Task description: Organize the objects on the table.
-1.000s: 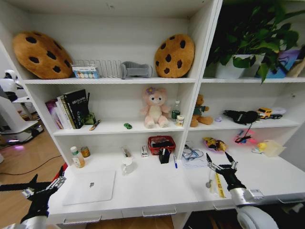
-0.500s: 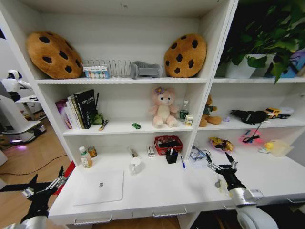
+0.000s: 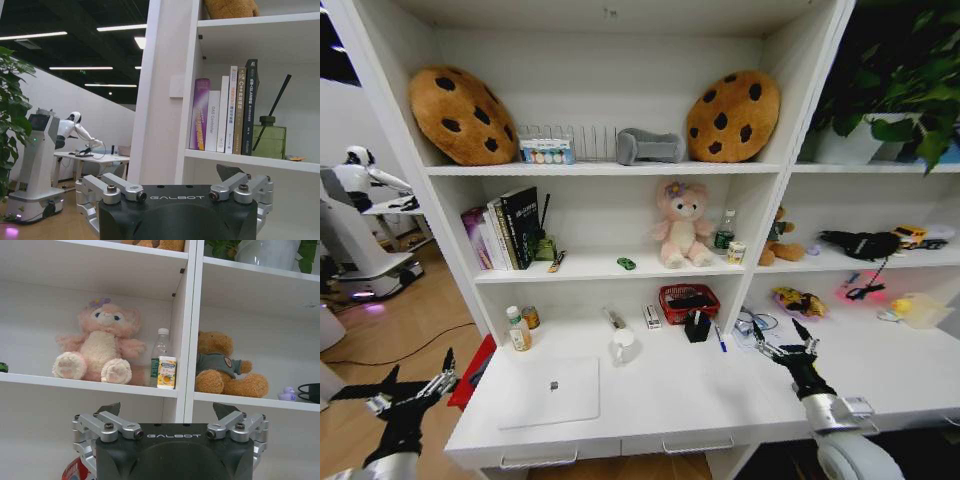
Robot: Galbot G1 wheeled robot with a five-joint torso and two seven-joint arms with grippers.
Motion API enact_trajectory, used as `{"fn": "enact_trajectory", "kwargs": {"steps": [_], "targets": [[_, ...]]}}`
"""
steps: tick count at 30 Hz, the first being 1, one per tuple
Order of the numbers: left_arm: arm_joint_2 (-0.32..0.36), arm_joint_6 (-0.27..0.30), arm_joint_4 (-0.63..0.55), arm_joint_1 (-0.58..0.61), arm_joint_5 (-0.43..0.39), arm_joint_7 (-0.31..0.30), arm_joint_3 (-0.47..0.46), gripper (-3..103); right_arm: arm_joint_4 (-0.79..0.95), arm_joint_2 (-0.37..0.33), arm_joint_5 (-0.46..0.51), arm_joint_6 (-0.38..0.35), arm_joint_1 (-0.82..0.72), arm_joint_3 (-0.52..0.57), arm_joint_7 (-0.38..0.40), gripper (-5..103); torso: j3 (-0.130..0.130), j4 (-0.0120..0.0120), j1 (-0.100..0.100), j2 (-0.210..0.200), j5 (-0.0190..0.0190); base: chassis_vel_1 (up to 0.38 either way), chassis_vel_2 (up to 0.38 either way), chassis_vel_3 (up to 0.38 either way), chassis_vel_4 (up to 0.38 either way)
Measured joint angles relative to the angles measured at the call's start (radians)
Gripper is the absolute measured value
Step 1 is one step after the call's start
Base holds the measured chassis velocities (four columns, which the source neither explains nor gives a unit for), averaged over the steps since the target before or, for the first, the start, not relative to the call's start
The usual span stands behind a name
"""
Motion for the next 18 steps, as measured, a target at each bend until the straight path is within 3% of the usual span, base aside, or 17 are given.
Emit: {"fn": "enact_trajectory", "kwargs": {"steps": [18], "targets": [[0.0,0.0,0.0,0.0,0.0,0.0,0.0,100,0.0,0.0,0.0,0.0,0.0,0.0,0.0,100,0.0,0.0001,0.0,0.0,0.0001,0.012,-0.016,-0.016,0.014]]}}
